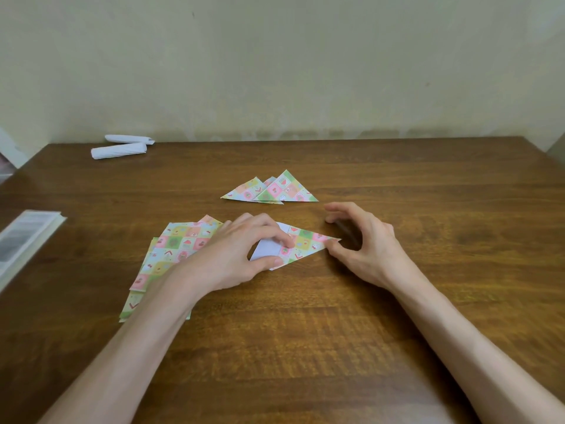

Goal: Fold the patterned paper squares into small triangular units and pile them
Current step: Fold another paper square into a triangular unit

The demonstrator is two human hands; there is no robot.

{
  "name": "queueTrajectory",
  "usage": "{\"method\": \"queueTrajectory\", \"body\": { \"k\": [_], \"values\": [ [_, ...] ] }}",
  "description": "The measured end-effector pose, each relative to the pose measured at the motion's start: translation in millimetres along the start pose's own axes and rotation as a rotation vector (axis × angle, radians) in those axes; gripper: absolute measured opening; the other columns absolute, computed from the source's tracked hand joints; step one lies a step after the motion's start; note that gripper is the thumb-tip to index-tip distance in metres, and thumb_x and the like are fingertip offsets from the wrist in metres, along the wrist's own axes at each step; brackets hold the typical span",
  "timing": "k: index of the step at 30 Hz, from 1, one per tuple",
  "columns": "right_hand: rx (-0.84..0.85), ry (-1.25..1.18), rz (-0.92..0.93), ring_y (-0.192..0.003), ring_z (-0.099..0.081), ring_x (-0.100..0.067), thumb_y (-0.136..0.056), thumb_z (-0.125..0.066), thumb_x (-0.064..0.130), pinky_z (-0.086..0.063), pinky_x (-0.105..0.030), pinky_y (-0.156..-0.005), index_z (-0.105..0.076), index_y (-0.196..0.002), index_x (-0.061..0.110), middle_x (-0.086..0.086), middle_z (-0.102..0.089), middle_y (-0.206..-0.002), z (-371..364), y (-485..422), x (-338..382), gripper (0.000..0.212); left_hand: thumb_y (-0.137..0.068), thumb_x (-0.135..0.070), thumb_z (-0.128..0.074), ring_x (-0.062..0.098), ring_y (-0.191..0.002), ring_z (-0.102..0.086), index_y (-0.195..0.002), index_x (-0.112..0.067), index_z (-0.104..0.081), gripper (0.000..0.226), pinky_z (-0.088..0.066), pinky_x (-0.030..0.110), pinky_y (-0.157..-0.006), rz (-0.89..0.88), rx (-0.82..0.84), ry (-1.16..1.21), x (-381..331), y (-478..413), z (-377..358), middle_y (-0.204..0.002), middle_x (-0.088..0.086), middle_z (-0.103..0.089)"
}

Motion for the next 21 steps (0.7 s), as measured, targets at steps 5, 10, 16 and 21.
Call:
{"method": "queueTrajectory", "body": {
  "k": [5, 10, 16, 21],
  "values": [
    [0.016, -0.028, -0.008, -0.127, -0.051, 0.001, -0.090, -0.071, 0.019, -0.026, -0.036, -0.107, -0.050, -0.138, 0.044, 0.026, -0.066, -0.119, 1.6, -2.2, -0.2, 0.058, -0.097, -0.040, -0.068, -0.002, -0.122, -0.040, -0.120, -0.051, -0.064, 0.026, -0.034, 0.037, -0.108, -0.008, -0.004, 0.010, 1.6, -0.1, -0.9, -0.121, -0.035, -0.047],
    [-0.001, -0.132, -0.027, -0.126, -0.056, 0.001, -0.086, -0.065, -0.001, -0.034, -0.053, -0.117, -0.053, -0.134, 0.042, 0.027, -0.071, -0.112, 3.4, -6.6, -11.3, 0.065, -0.097, -0.040, -0.068, -0.003, -0.123, -0.040, -0.120, -0.052, -0.063, 0.027, -0.034, 0.036, -0.108, 0.000, 0.008, 0.015, 1.9, -0.8, -0.8, -0.121, -0.035, -0.047],
    [-0.020, -0.200, -0.052, -0.128, -0.056, 0.000, -0.084, -0.057, -0.009, -0.032, -0.053, -0.119, -0.057, -0.132, 0.040, 0.028, -0.072, -0.109, 3.1, -9.1, -17.0, 0.069, -0.097, -0.039, -0.068, -0.002, -0.124, -0.039, -0.121, -0.051, -0.064, 0.026, -0.034, 0.036, -0.109, 0.002, 0.005, 0.030, 1.2, 0.6, -0.3, -0.123, -0.032, -0.048],
    [-0.081, -0.226, -0.081, -0.116, -0.061, -0.001, -0.091, -0.067, 0.016, -0.038, -0.045, -0.115, -0.059, -0.127, 0.042, 0.024, -0.073, -0.104, 4.8, -6.7, -11.9, 0.045, -0.097, -0.041, -0.068, -0.001, -0.126, -0.040, -0.120, -0.050, -0.065, 0.025, -0.035, 0.036, -0.110, 0.004, 0.002, 0.038, -0.3, 1.3, 0.5, -0.124, -0.030, -0.049]
  ]
}}
Point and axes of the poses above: each hand's wrist, its own y-axis away from the middle knuckle, its own z-axis out of the back of the hand, x = y × z, the point moved 7 cm from there along -y, towards the middle knuckle
